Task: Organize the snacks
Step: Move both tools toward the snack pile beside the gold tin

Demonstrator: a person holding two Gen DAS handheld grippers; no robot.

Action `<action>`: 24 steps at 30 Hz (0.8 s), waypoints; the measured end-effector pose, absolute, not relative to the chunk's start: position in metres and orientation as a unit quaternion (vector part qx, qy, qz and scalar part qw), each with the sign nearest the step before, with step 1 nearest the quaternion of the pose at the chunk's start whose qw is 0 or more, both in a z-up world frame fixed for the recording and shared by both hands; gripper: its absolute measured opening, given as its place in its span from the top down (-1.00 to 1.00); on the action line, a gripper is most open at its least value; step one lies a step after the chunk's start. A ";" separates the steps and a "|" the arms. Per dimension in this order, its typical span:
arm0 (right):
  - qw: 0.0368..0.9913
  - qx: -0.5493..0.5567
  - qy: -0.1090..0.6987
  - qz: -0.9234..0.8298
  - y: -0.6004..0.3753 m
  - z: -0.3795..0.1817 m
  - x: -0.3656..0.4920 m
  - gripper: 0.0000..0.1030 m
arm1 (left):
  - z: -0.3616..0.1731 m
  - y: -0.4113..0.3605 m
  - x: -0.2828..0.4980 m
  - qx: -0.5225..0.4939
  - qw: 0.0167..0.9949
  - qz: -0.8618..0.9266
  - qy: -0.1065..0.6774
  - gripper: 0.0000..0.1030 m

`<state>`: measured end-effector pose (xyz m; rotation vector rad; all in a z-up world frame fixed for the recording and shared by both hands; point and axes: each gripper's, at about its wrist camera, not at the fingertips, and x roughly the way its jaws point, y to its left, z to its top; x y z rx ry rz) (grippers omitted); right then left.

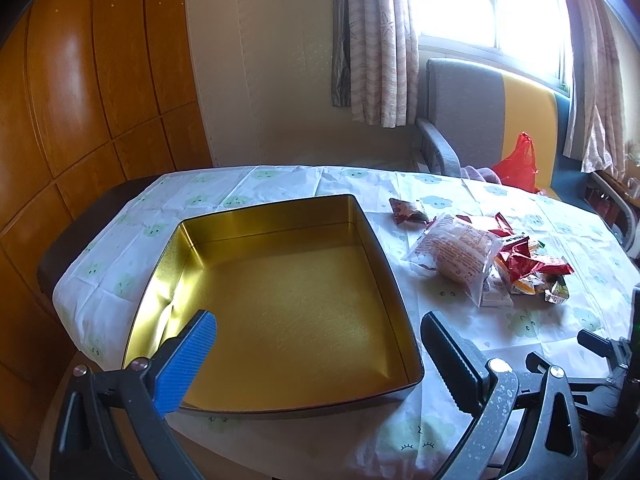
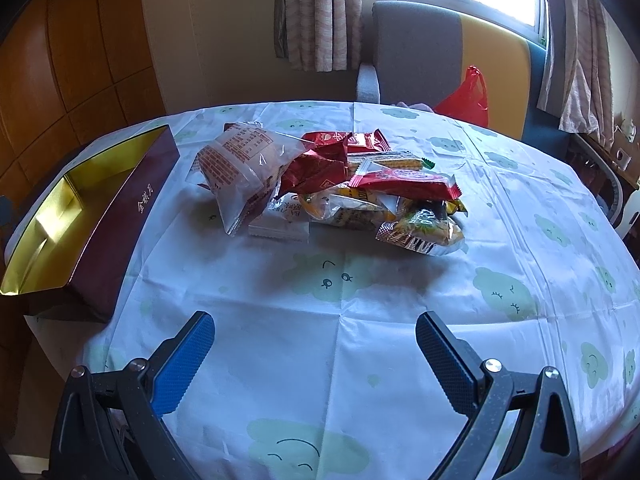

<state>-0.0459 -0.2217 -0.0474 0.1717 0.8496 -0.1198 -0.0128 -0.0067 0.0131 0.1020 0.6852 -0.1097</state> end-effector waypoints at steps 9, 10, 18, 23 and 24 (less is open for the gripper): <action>0.903 0.086 0.417 -0.060 -0.225 -0.053 -0.046 -0.98 | 0.012 -0.011 -0.012 0.053 0.937 -0.063 0.340 -0.99; 0.902 0.086 0.418 -0.060 -0.225 -0.054 -0.045 -0.99 | 0.012 -0.012 -0.011 0.053 0.936 -0.065 0.342 -0.99; 0.891 0.095 0.441 -0.054 -0.230 -0.067 -0.041 -0.99 | 0.005 -0.021 -0.001 0.063 0.925 -0.086 0.365 -0.71; 0.882 0.092 0.458 -0.061 -0.234 -0.082 -0.039 -0.99 | 0.007 -0.030 0.008 0.073 0.921 -0.105 0.369 -0.60; 0.884 0.085 0.455 -0.062 -0.233 -0.082 -0.040 -0.99 | 0.009 -0.030 0.011 0.070 0.918 -0.112 0.373 -0.59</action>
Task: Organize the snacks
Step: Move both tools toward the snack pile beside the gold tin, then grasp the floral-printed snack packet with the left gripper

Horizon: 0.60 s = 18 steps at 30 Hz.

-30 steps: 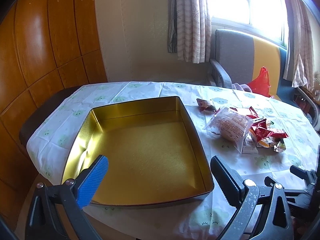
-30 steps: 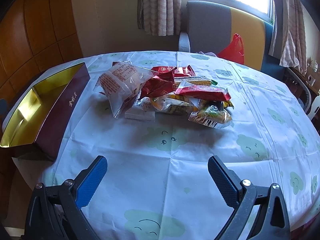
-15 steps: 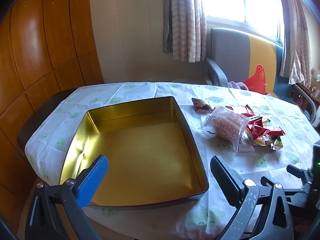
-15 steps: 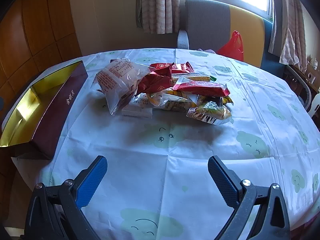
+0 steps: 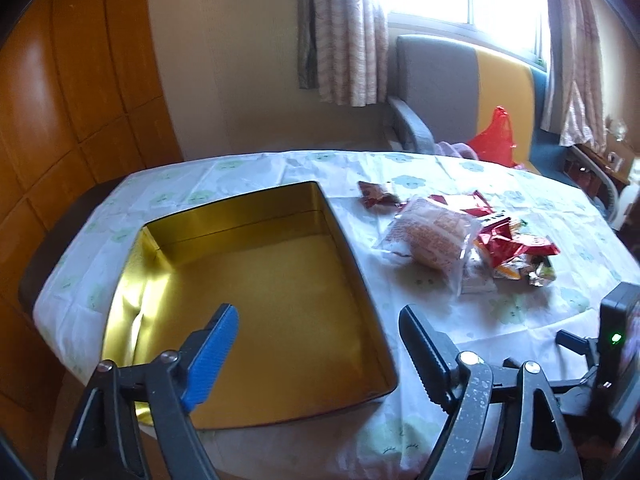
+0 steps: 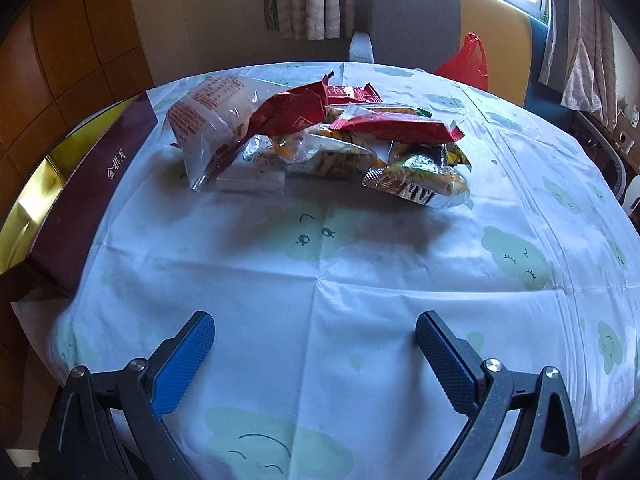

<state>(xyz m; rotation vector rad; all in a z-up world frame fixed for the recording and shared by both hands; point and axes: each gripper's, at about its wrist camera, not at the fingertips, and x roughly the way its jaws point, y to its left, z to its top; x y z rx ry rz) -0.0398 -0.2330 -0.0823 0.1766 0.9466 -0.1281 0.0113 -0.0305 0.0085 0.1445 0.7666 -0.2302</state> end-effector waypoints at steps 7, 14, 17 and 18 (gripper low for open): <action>0.887 0.079 0.453 -0.047 -0.235 -0.086 -0.040 -1.00 | 0.018 -0.031 0.064 0.007 0.891 -0.153 0.426 -0.30; 0.892 0.073 0.445 -0.035 -0.236 -0.087 -0.044 -1.00 | 0.031 -0.072 0.129 -0.003 0.872 -0.205 0.445 0.08; 0.893 0.070 0.443 -0.030 -0.235 -0.087 -0.045 -1.00 | 0.027 -0.106 0.161 0.048 0.869 -0.214 0.443 0.06; 0.893 0.069 0.444 -0.027 -0.236 -0.086 -0.045 -1.00 | 0.024 -0.117 0.171 0.076 0.868 -0.215 0.441 0.06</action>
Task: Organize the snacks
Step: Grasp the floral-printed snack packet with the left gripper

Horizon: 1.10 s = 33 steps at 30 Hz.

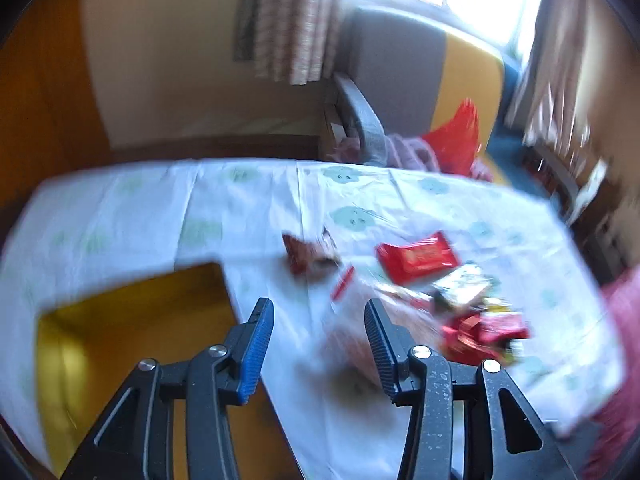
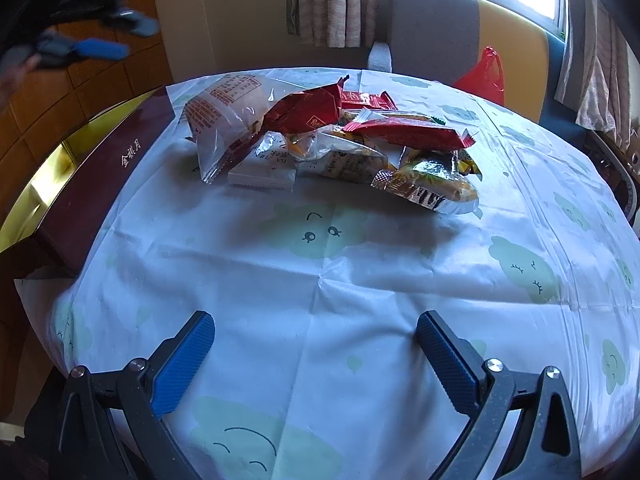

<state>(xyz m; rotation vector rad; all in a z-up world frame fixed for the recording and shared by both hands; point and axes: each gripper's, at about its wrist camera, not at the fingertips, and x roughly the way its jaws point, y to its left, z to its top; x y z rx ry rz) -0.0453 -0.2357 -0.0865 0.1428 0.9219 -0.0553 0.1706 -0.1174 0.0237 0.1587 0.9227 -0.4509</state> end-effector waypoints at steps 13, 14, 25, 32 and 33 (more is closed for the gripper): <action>0.892 0.056 0.449 0.007 -0.239 -0.086 -0.045 -1.00 | -0.058 -0.202 0.249 0.348 0.773 -0.301 0.437 0.02; 0.892 0.054 0.448 0.009 -0.239 -0.086 -0.044 -1.00 | -0.060 -0.203 0.255 0.346 0.771 -0.305 0.439 0.02; 0.895 0.056 0.443 0.011 -0.242 -0.087 -0.042 -1.00 | -0.082 -0.196 0.278 0.254 0.763 -0.310 0.507 0.55; 0.899 0.053 0.435 0.008 -0.240 -0.088 -0.043 -1.00 | -0.050 -0.177 0.241 0.192 0.804 -0.284 0.487 0.56; 0.900 0.053 0.433 0.007 -0.239 -0.088 -0.045 -1.00 | -0.043 -0.172 0.235 0.183 0.810 -0.282 0.480 0.55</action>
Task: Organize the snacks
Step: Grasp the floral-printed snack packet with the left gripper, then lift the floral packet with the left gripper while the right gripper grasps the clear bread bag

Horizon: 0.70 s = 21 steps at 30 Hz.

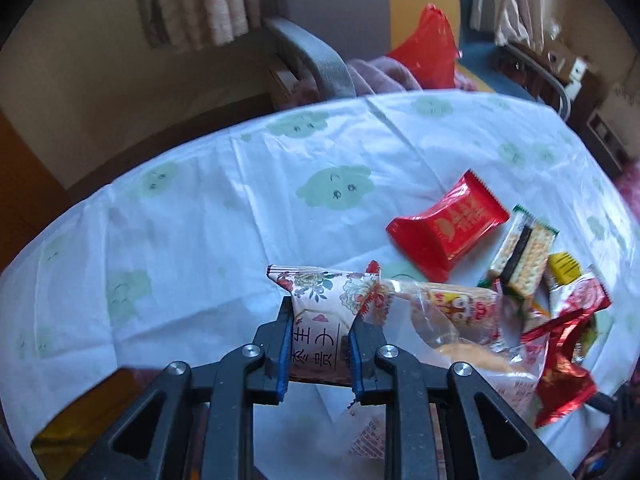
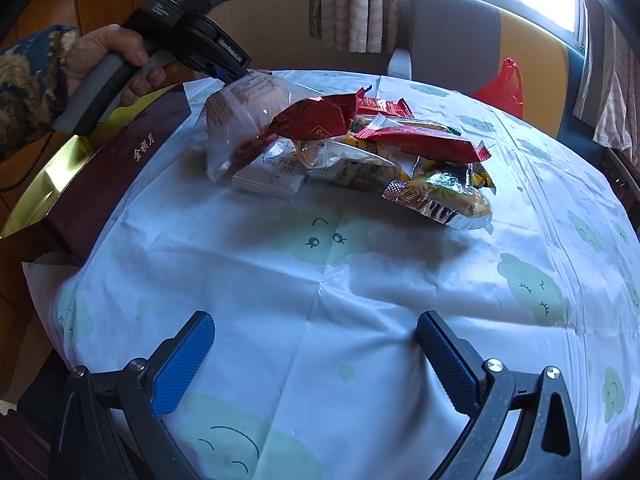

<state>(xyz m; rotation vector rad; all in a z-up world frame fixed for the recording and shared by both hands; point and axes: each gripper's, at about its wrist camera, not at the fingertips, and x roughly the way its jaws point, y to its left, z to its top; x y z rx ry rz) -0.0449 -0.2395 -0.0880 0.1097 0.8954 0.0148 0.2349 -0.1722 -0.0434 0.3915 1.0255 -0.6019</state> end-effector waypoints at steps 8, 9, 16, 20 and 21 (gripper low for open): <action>0.900 0.056 0.433 0.009 -0.242 -0.089 -0.044 -1.00 | 0.005 -0.132 0.175 0.101 0.846 -0.287 0.439 0.55; 0.900 0.054 0.433 0.010 -0.241 -0.089 -0.044 -1.00 | 0.007 -0.130 0.166 0.093 0.846 -0.292 0.437 0.55; 0.890 0.050 0.453 0.013 -0.243 -0.084 -0.041 -0.79 | 0.012 -0.097 0.079 0.058 0.846 -0.318 0.424 0.55; 0.891 0.055 0.450 0.040 -0.248 -0.065 -0.036 -0.53 | 0.005 -0.080 0.045 0.052 0.845 -0.323 0.423 0.55; 0.896 0.043 0.439 0.045 -0.246 -0.056 -0.034 -0.53 | 0.004 -0.077 0.037 0.054 0.846 -0.323 0.421 0.55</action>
